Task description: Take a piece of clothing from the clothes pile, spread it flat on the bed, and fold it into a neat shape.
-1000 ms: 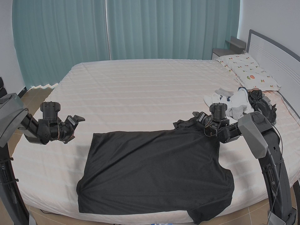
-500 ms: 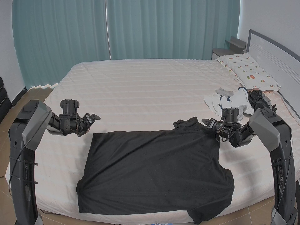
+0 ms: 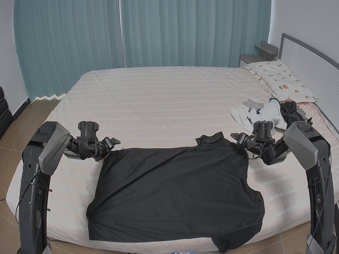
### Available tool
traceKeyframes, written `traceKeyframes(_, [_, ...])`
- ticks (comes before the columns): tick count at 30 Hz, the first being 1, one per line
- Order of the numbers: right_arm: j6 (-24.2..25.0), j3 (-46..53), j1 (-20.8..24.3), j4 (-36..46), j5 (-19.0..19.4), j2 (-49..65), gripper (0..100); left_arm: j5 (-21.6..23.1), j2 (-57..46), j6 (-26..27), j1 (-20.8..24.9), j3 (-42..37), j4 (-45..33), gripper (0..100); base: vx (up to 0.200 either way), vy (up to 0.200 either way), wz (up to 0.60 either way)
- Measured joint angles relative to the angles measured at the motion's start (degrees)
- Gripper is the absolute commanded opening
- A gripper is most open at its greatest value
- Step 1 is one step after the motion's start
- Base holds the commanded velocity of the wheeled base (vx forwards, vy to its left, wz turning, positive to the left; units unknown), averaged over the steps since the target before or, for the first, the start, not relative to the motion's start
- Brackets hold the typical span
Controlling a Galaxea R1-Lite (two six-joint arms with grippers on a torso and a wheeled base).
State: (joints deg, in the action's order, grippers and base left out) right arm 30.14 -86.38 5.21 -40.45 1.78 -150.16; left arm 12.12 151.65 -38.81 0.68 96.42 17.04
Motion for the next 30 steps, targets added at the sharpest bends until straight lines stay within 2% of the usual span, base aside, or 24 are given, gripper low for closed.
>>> traceKeyframes(1, [0.0,-0.4,0.0,0.1,0.0,-0.2,100,-0.3,0.1,0.0,0.0,0.1,0.0,100,0.0,0.0,0.0])
traceKeyframes(2, [0.0,-0.9,0.0,0.2,0.0,-0.5,100,-0.5,0.3,0.0,0.0,0.2,0.0,0,0.0,0.0,0.0])
traceKeyframes(12, [-0.1,-4.1,0.0,0.5,-0.4,-4.1,100,-1.4,1.1,0.7,0.4,0.4,-0.1,0,0.0,0.0,0.0])
traceKeyframes(18, [-0.1,-4.3,0.3,-0.1,-0.5,-5.1,100,-4.9,1.2,0.7,0.4,0.4,0.2,0,0.0,0.0,0.0])
traceKeyframes(25, [-0.1,-4.8,0.8,-0.7,-0.5,-5.9,100,-6.3,1.2,0.1,0.4,0.3,0.3,0,0.0,0.0,0.0])
traceKeyframes(26, [-0.1,-4.9,0.9,-0.6,-0.5,-6.0,0,-6.4,1.1,0.1,0.3,0.3,0.3,0,0.0,0.0,0.0])
traceKeyframes(30, [-0.1,-5.4,1.0,-0.5,-0.6,-6.5,0,-6.4,1.1,0.1,0.3,0.3,0.3,0,0.0,0.0,0.0])
